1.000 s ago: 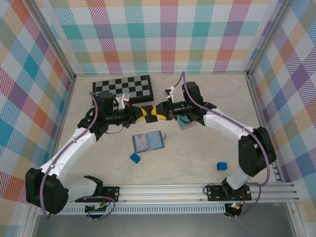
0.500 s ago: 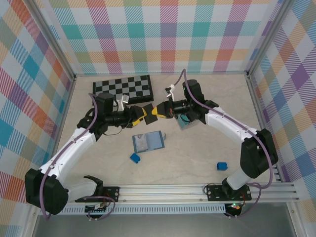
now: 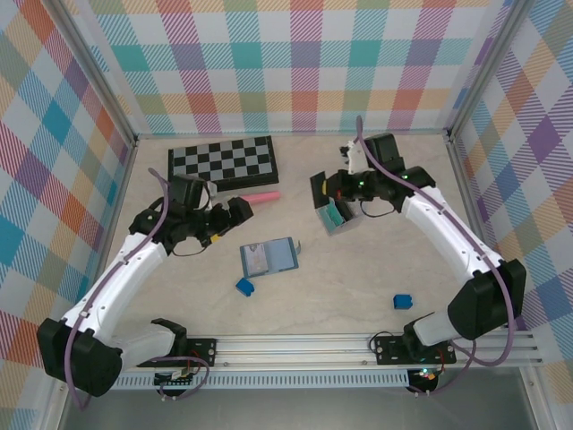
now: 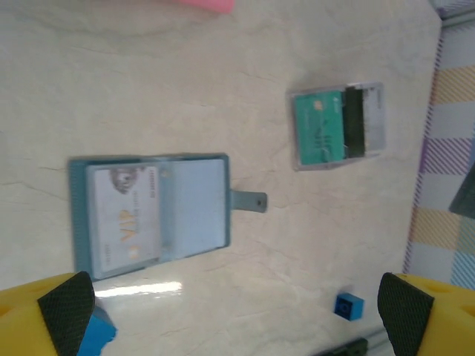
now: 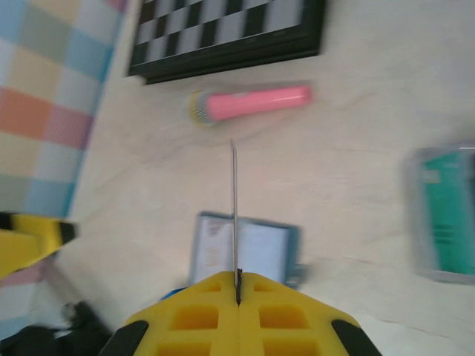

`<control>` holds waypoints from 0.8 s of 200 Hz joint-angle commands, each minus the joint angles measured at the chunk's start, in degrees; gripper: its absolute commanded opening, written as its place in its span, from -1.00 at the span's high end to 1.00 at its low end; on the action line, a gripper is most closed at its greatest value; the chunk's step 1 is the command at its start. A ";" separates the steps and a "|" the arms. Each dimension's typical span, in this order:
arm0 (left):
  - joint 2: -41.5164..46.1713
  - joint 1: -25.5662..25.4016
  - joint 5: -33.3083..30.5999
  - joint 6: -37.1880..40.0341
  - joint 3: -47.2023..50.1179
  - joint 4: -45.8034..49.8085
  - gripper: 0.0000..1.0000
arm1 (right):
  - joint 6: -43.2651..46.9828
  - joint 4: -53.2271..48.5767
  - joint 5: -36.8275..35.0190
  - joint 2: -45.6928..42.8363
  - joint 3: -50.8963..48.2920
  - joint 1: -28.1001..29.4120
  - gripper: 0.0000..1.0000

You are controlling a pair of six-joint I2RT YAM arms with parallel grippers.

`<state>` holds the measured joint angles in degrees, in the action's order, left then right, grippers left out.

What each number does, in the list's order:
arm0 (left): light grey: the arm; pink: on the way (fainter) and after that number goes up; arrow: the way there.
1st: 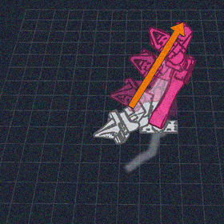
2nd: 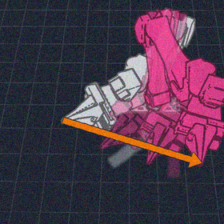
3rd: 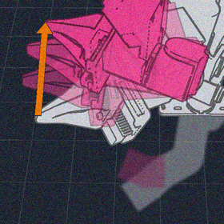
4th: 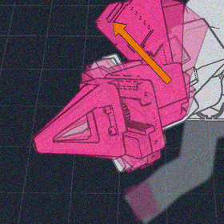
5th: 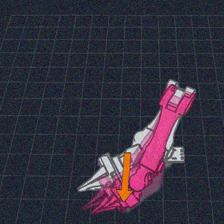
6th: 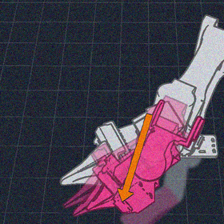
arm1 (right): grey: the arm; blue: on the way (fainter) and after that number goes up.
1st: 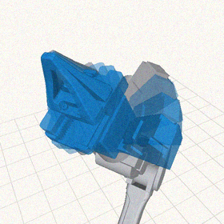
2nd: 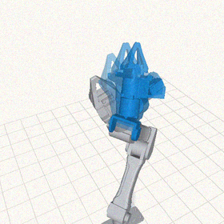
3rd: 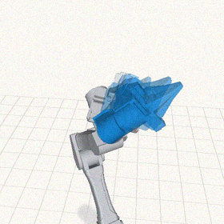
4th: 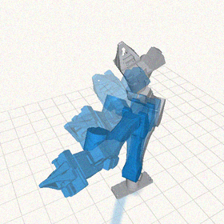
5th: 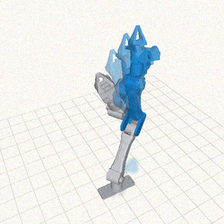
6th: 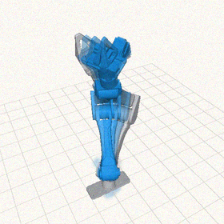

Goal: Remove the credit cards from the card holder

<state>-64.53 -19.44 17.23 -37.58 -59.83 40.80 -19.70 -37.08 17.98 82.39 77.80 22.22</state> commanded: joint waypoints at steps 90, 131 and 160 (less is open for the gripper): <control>-1.47 1.69 -5.11 0.74 -1.87 8.08 -1.00 | 18.65 -10.80 -11.15 10.62 6.89 -6.48 1.00; -1.20 1.69 -3.96 1.82 -1.56 7.46 -1.00 | 19.96 -11.29 -8.97 17.70 9.92 -6.44 1.00; -0.94 1.69 -3.04 1.93 -1.21 7.19 -1.00 | 20.63 -11.97 -8.69 21.77 11.60 -6.43 1.00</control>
<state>-65.95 -18.63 12.88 -36.56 -60.05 47.11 -1.13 -47.13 7.55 101.67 87.13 16.05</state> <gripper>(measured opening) 0.999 0.047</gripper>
